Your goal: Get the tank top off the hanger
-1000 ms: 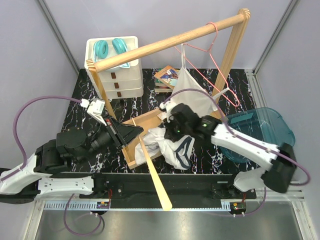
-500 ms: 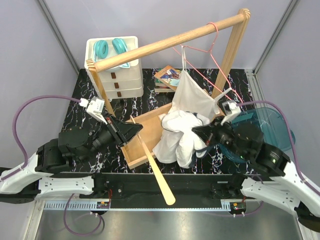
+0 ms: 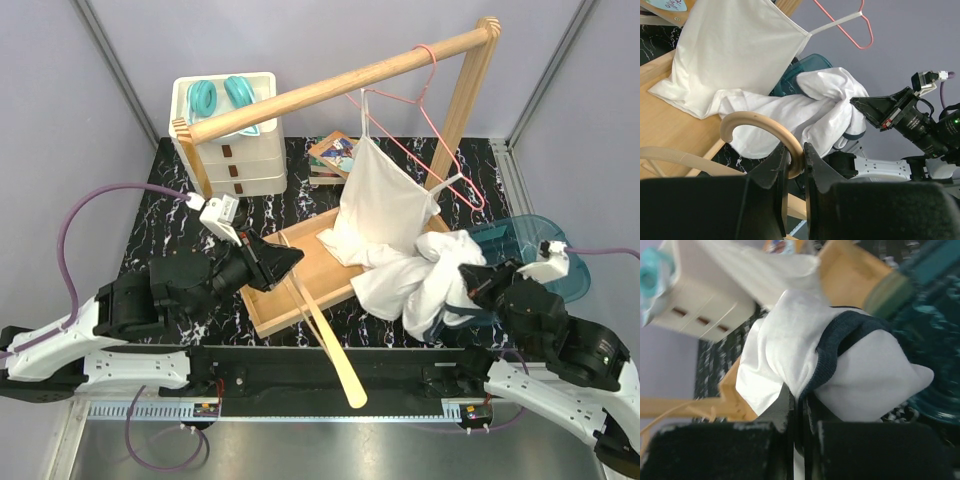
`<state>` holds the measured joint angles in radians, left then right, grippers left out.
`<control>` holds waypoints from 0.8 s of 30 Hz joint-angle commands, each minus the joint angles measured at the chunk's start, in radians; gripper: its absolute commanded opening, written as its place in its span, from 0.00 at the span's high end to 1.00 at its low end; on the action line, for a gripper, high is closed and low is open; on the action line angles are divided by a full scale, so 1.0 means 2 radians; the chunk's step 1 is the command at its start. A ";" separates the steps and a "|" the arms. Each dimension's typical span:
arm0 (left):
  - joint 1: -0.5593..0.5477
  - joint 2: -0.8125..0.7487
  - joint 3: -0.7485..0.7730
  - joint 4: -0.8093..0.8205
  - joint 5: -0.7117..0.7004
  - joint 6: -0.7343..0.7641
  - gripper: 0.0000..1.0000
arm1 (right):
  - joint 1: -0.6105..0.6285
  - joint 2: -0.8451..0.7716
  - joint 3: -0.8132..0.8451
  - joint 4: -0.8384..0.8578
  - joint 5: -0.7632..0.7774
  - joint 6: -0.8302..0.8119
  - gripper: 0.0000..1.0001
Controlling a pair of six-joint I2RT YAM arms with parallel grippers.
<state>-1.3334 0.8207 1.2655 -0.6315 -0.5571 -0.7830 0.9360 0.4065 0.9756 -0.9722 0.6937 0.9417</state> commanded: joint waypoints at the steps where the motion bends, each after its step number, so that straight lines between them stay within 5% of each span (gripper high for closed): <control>1: 0.000 0.001 0.025 0.039 0.006 0.006 1.00 | 0.001 0.050 0.060 -0.205 0.175 0.178 1.00; 3: 0.001 0.004 0.026 0.038 0.006 0.006 1.00 | 0.002 0.088 0.074 -0.276 0.218 0.257 1.00; 13: 0.000 0.008 0.024 0.039 0.022 -0.008 1.00 | -0.006 0.223 0.133 -0.281 0.358 0.261 1.00; 19: 0.000 -0.005 0.018 0.039 0.029 -0.012 1.00 | -0.071 0.294 0.144 -0.268 0.349 0.271 1.00; 21: 0.000 -0.008 0.015 0.039 0.031 -0.013 1.00 | -0.096 0.305 0.136 -0.228 0.321 0.245 1.00; 24: 0.000 -0.012 0.009 0.039 0.037 -0.020 1.00 | -0.163 0.277 0.091 -0.040 0.262 0.077 1.00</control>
<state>-1.3334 0.8177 1.2831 -0.6258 -0.5106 -0.7990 0.7330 1.0134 1.2175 -1.2976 1.2720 1.3544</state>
